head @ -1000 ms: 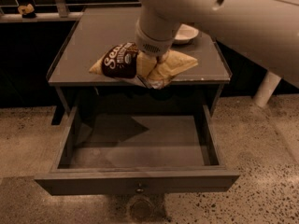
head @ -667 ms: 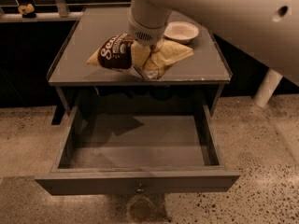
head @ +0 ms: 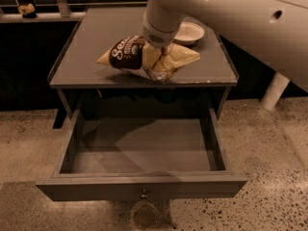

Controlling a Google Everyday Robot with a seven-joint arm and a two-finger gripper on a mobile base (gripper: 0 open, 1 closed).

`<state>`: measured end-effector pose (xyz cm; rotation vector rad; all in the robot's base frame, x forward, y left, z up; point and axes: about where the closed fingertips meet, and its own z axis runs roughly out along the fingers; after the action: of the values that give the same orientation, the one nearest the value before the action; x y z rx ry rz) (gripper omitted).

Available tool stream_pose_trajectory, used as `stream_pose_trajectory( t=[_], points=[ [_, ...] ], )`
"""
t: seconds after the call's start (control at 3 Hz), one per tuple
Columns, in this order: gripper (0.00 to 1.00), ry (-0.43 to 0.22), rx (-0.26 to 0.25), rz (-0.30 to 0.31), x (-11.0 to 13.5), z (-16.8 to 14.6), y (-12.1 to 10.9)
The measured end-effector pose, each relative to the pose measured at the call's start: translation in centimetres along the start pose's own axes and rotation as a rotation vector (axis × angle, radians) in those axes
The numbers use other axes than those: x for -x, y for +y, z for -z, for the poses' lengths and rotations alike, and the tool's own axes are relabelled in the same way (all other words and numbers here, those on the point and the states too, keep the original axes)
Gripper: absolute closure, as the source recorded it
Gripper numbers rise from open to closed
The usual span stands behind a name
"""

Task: Pick brown chip bag from top drawer and place on counter

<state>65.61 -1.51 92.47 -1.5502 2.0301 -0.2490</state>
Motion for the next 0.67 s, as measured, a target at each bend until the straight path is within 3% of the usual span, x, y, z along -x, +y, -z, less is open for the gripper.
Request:
stream_pose_trajectory(
  t=[0.67],
  points=[
    [1.0, -0.048, -0.03, -0.087, -6.6, -2.8, -2.6]
  ],
)
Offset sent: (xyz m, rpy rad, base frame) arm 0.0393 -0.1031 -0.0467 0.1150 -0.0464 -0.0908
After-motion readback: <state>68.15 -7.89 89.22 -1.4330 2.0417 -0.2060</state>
